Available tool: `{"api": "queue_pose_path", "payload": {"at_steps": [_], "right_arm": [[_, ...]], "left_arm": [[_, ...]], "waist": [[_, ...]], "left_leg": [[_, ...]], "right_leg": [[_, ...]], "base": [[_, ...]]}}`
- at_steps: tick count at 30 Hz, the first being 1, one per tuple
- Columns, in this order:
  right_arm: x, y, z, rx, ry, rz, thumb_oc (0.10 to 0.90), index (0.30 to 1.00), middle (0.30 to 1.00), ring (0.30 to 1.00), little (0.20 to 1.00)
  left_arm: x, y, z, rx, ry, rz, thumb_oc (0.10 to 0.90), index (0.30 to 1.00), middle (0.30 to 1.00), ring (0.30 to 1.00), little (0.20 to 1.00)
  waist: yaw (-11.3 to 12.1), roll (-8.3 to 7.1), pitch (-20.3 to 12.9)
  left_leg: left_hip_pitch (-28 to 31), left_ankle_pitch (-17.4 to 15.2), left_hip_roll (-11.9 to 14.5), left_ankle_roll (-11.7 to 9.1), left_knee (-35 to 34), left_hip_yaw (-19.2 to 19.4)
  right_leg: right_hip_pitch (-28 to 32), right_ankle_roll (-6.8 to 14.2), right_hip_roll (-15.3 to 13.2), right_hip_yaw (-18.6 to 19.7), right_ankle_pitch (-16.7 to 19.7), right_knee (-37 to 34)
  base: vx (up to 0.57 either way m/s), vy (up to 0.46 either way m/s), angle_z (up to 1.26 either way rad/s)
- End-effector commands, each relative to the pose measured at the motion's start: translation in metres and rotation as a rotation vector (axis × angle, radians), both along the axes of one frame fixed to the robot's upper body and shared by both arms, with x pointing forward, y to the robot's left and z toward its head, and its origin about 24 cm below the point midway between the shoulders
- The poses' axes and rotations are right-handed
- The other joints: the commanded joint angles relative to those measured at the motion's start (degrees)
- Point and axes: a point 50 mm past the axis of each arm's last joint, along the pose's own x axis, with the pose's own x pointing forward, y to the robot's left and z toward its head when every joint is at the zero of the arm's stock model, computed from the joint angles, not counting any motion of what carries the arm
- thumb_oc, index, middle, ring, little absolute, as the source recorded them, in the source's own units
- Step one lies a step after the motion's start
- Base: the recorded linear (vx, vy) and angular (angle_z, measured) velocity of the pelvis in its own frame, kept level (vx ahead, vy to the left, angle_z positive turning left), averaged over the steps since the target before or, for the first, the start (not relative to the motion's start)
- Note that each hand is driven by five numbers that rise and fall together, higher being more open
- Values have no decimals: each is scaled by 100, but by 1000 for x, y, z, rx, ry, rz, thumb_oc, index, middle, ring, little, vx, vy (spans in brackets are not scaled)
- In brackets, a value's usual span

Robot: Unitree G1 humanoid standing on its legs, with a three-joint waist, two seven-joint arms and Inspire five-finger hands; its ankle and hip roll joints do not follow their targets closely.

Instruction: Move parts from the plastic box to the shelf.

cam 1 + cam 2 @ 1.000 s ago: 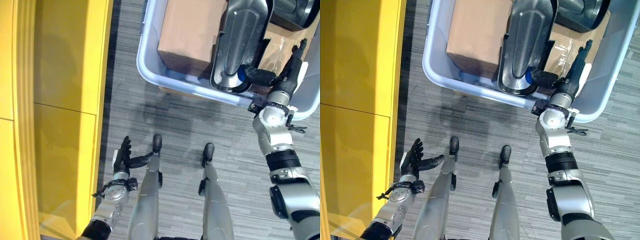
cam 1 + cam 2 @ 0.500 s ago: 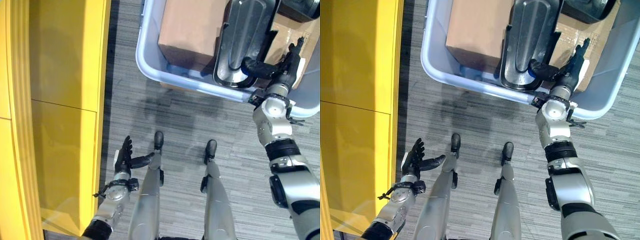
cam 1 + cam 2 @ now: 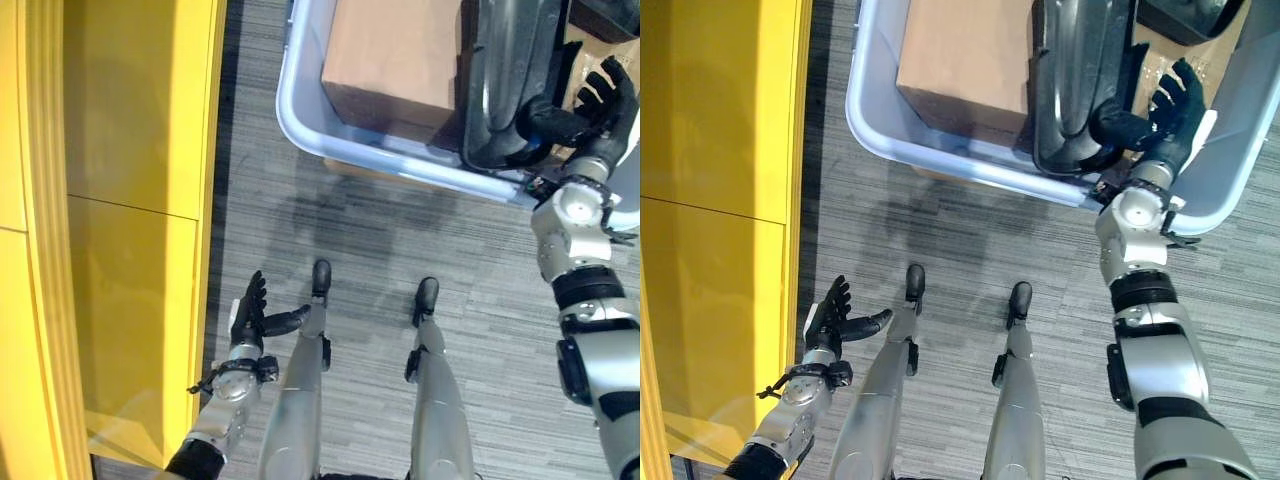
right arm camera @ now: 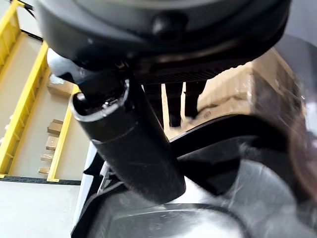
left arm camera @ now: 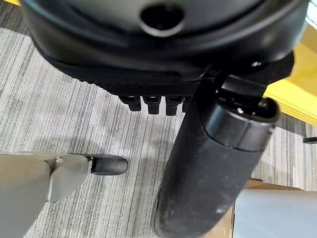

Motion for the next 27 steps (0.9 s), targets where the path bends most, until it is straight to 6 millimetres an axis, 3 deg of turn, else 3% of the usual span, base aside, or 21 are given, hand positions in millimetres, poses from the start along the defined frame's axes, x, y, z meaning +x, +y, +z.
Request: {"api": "queue_pose_path", "payload": {"at_steps": [1,20,27], "right_arm": [[-1,15,28,-92,-102,81,400,300,300,300,300],[-8,9,10,-46,-107,69,400,300,300,300,300],[-21,27,-6,-28,-169,147,400,300,300,300,300]], "left_arm": [[-2,-4,8,-50,-64,0,900,1000,1000,1000,1000],[0,-4,3,-45,-36,-3,900,1000,1000,1000,1000],[-1,0,5,-51,-38,12,900,1000,1000,1000,1000]], "waist": [[144,170,-98],[130,52,-98],[41,-124,-98]], "left_leg": [[19,-299,-91,166,216,-269],[465,-233,-46,132,134,-341],[927,-251,21,115,104,-362]], "right_leg": [[511,-185,73,-290,-833,705],[1014,-193,89,-350,-813,558],[1514,-191,109,-377,-774,395]], "base": [[-3,4,3],[-6,4,3],[0,0,0]]}}
